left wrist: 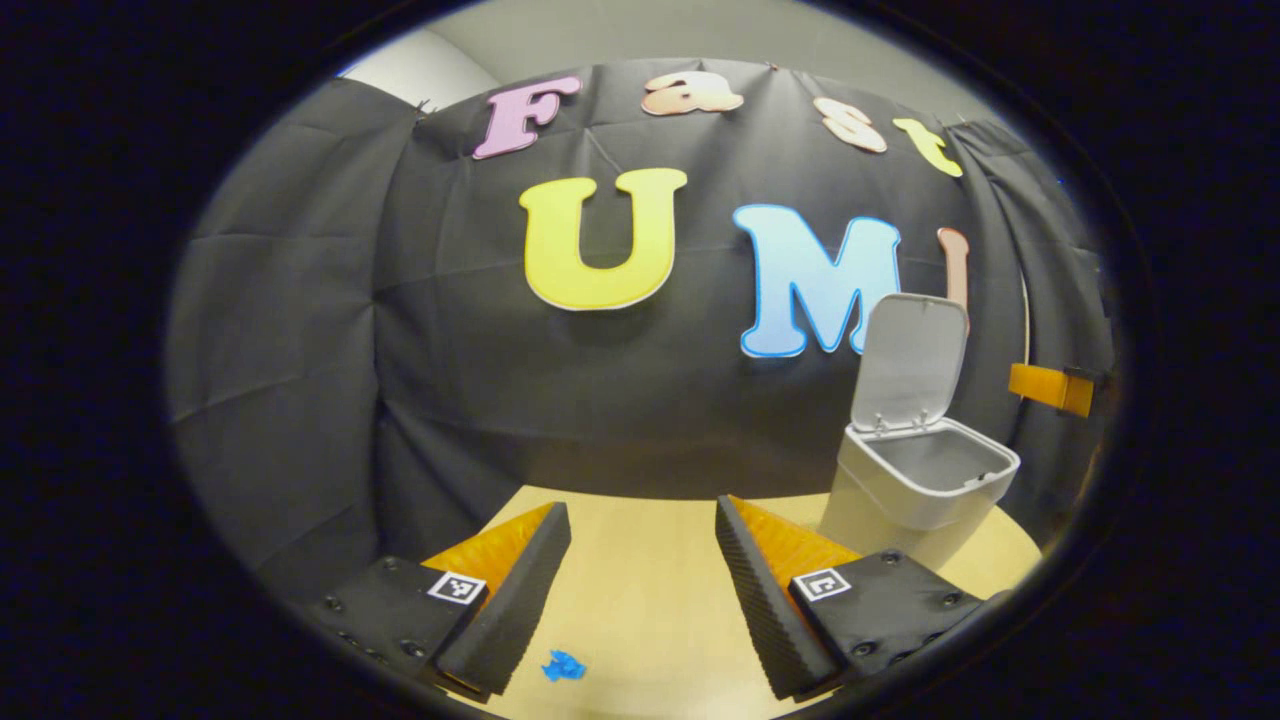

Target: Press the lid of the desktop garbage bin to open it, pick up the crumpled paper on the desktop and throw it into the bin, then pick up the pop can on the desktop and drop it into the bin, and finally close the garbage bin lid.

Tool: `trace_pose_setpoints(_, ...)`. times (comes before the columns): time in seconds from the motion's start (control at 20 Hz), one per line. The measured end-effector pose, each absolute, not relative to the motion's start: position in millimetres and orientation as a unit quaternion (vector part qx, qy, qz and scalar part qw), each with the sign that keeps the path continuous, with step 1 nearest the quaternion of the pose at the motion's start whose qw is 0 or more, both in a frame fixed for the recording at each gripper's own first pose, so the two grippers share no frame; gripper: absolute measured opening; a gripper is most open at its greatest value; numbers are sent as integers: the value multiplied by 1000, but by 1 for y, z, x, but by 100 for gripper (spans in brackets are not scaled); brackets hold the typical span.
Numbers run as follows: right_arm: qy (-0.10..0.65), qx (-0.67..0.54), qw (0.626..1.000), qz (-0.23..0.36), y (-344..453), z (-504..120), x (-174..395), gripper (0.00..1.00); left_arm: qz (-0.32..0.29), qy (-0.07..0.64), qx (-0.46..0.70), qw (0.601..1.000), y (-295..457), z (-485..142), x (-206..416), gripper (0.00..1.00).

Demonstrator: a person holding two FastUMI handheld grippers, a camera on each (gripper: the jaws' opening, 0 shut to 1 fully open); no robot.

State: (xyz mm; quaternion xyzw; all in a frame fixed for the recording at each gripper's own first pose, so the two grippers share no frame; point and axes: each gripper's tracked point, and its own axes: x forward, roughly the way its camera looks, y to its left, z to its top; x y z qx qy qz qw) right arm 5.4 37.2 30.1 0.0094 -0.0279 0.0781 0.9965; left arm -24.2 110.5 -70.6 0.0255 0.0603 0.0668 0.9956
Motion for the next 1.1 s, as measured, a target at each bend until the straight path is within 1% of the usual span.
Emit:
trace_pose_setpoints(0.2,-21,3,997,80,40,27,5,3,77,95,11,992,142,-109,-31,96)
trace_pose_setpoints(0.45,-7,-6,997,80,41,19,4,3,64,142,-27,987,163,-168,-46,96)
trace_pose_setpoints(0.9,37,-37,994,93,46,-4,-13,3,105,210,-38,971,193,-268,-77,96)
trace_pose_setpoints(1.1,55,-50,993,92,46,-14,-29,3,112,234,-49,964,203,-303,-76,96)
